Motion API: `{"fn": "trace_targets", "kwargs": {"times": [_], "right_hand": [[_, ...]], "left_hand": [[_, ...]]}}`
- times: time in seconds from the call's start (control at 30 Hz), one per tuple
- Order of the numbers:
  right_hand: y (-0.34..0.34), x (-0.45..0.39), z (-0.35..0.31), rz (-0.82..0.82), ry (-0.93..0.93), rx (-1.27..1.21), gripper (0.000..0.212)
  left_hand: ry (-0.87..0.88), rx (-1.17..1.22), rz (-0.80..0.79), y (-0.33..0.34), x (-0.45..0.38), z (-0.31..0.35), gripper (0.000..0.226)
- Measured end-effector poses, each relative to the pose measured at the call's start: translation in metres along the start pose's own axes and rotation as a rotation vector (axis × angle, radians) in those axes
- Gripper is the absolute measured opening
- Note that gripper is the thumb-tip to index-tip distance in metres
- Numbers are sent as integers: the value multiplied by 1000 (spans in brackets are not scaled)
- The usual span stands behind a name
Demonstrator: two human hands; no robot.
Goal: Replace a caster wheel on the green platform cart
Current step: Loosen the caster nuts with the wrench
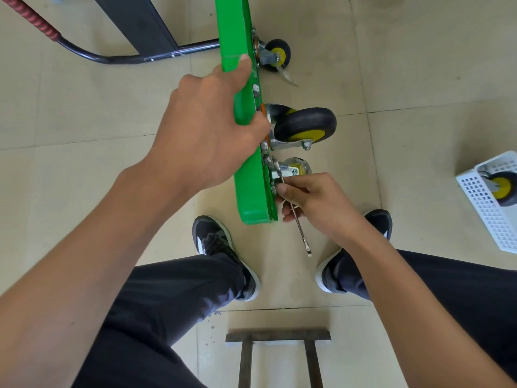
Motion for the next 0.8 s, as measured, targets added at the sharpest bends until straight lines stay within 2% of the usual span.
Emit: {"fn": "trace_targets", "kwargs": {"times": [0.1,0.5,0.8], "right_hand": [[3,4,-4,-22,51,-29,18],[14,7,-27,-89,172,-175,33],[17,5,-34,-65,191,-90,33]], "left_hand": [[3,-1,5,0,0,1,65],[16,-13,12,1,-1,0,66],[6,-17,4,0,1,2,70]]}}
Point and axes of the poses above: each hand's wrist, its own x-axis away from the middle knuckle, its own y-axis out of the palm, z = x × y, the point moved 5 cm from there along -x, towards the middle knuckle, and after that the axes turned 9 degrees about -x, right-handed, at the moved point
